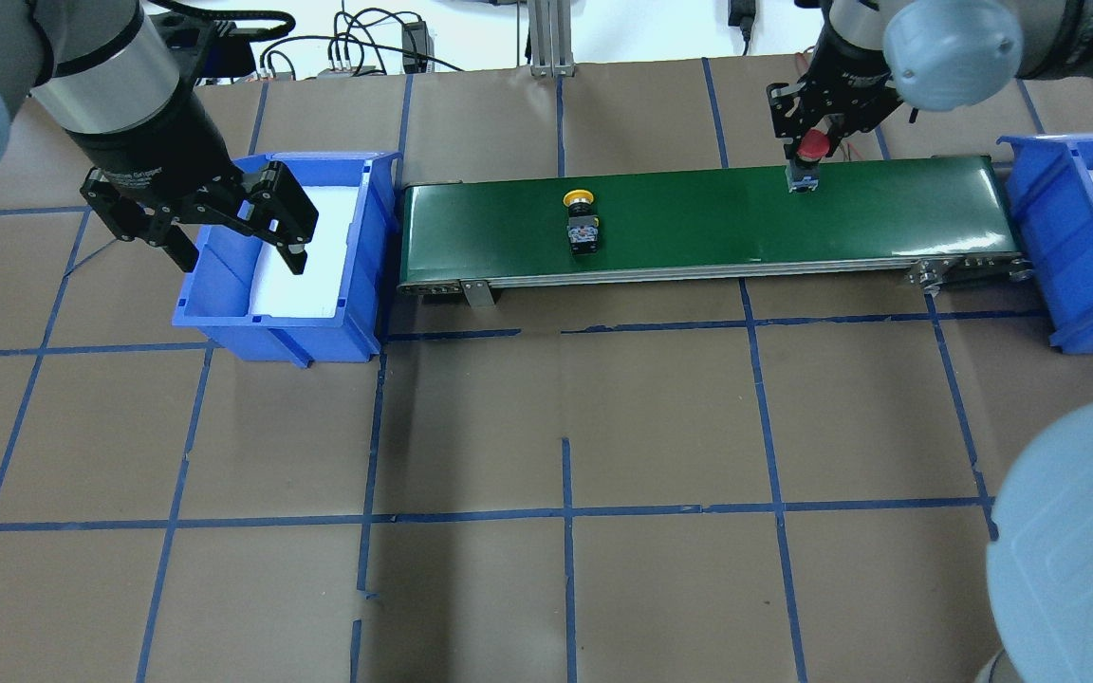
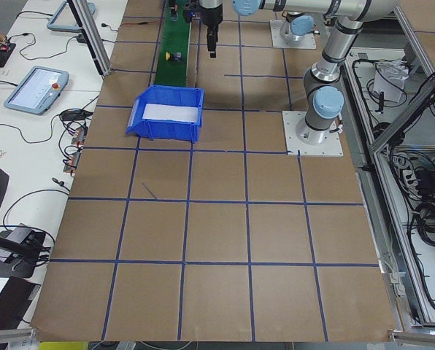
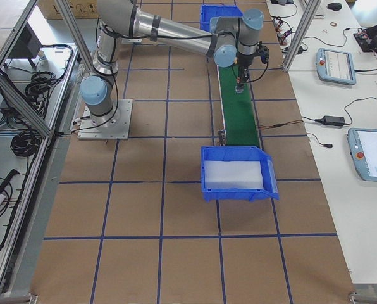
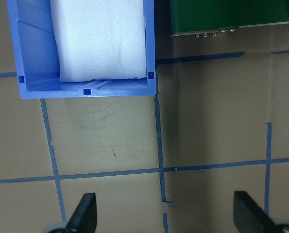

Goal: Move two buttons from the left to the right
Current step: 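Carry the red button into the far blue bin and lower it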

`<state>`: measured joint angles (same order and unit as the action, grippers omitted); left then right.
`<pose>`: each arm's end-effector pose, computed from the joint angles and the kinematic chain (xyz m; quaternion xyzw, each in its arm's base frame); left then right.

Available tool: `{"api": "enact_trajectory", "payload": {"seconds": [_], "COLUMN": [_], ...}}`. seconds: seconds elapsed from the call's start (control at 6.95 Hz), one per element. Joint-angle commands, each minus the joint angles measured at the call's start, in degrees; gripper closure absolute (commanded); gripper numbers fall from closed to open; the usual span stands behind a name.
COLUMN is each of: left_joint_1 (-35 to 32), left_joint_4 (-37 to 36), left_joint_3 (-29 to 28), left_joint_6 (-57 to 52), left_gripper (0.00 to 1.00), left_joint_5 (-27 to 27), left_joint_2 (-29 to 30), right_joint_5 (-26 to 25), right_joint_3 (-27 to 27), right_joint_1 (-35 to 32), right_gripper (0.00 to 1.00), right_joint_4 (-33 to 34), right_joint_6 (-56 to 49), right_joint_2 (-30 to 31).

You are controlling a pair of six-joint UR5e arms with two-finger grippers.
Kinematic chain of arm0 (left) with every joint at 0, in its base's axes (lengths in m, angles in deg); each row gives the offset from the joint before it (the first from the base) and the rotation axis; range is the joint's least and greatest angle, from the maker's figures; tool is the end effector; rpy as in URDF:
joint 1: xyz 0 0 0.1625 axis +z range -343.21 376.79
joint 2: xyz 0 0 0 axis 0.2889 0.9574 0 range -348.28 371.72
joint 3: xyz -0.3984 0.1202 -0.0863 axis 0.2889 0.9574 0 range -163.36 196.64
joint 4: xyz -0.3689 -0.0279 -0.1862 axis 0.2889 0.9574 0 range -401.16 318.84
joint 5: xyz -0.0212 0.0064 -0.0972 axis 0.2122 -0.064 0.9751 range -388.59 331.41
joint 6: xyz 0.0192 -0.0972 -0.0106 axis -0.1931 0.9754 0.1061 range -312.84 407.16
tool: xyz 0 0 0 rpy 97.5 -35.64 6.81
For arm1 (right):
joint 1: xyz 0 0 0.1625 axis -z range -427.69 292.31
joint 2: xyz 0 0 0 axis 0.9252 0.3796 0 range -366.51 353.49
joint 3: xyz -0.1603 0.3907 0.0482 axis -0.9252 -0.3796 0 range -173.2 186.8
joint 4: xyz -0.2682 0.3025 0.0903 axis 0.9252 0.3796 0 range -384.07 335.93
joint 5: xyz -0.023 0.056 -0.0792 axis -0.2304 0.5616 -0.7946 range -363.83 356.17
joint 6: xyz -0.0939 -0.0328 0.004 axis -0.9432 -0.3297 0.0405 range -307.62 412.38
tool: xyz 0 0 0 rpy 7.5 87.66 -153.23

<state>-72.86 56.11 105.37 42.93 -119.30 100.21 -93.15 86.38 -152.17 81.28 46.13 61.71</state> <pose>-0.1292 -0.4729 0.4991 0.0341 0.9986 0.0394 0.0046 0.0715 -0.6586 0.3876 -0.0065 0.9994 -0.0352 0.0023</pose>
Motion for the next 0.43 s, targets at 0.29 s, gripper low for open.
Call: {"api": "enact_trajectory", "payload": {"seconds": [0.29], "left_joint_1": [0.0], "left_joint_4": [0.02], "left_joint_3": [0.13], "left_joint_6": [0.18], "left_gripper": [0.0], "left_joint_5": [-0.08], "left_joint_2": [-0.16], "right_joint_5": [0.55], "right_joint_3": [-0.57], "right_joint_1": [15.94], "right_gripper": [0.93], "right_joint_4": [-11.57], "right_joint_6": [-17.57], "right_joint_2": [11.06]}}
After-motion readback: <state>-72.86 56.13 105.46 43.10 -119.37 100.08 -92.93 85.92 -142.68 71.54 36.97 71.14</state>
